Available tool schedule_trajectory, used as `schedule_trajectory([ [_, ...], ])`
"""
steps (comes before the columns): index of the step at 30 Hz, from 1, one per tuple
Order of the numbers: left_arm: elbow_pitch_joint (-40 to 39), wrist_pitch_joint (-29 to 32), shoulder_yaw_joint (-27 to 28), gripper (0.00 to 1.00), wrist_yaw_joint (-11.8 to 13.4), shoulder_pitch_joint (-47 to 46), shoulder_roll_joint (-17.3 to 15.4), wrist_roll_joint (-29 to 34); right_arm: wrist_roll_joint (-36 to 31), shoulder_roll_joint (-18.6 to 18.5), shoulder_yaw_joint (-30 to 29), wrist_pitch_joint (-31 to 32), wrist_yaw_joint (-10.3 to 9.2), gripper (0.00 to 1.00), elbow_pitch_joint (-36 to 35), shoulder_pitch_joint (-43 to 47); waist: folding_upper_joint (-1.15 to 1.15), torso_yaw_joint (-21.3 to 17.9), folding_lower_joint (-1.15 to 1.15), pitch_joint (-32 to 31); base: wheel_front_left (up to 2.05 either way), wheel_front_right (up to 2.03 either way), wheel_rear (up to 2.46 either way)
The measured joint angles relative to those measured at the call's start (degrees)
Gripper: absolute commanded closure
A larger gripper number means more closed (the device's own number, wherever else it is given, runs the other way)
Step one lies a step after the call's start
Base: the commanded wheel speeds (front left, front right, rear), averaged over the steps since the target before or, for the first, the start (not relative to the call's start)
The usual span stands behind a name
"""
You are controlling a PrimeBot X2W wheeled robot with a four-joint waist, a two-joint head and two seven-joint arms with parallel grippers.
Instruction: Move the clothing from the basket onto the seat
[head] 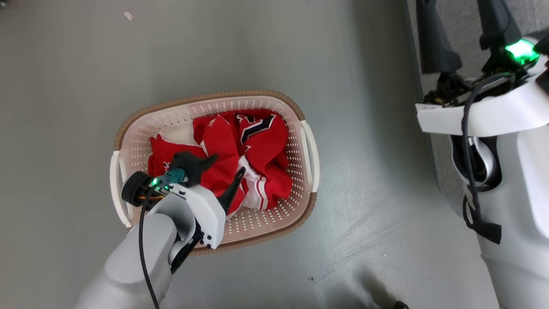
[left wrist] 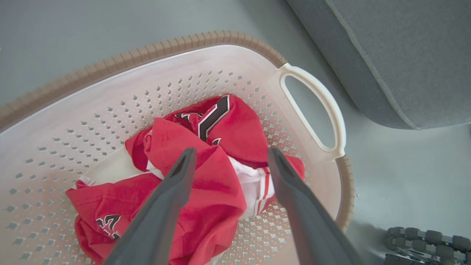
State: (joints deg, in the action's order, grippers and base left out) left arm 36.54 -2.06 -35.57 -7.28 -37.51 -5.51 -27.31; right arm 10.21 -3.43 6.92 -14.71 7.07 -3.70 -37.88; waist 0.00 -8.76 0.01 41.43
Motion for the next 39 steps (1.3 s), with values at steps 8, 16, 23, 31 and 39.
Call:
schedule_trajectory([
  [8,0.1,1.1,-2.0,0.0,0.0,-3.0,-0.3,-0.9,1.2,0.0,-0.1,0.0,0.0,0.0,-1.0,-2.6,0.0,-0.9,0.0,3.1,0.0,0.0,0.0],
  [16,3.4,3.2,-3.8,0.0,0.0,-5.0,-2.8,1.8,2.8,0.0,0.2,0.0,0.0,0.0,-1.1,-3.7,0.0,-1.8,0.0,5.7,0.0,0.0,0.0],
  [23,5.3,3.5,-3.5,0.0,0.1,-6.8,-3.9,2.9,3.4,0.0,0.6,0.0,0.0,0.0,-1.1,-4.8,0.0,-2.5,0.0,7.4,0.0,0.0,0.0],
  [31,7.3,4.6,-3.8,1.0,0.1,-7.0,-3.7,2.8,3.7,0.0,0.8,0.0,0.0,0.0,-0.9,-5.2,0.0,-3.3,0.0,8.5,0.0,0.0,0.0],
  [39,8.3,5.0,-3.0,1.0,0.1,-7.9,-2.0,1.3,3.9,0.0,0.7,0.0,0.0,0.0,-0.3,-6.1,0.0,-3.3,-0.01,8.3,0.0,0.0,0.0],
])
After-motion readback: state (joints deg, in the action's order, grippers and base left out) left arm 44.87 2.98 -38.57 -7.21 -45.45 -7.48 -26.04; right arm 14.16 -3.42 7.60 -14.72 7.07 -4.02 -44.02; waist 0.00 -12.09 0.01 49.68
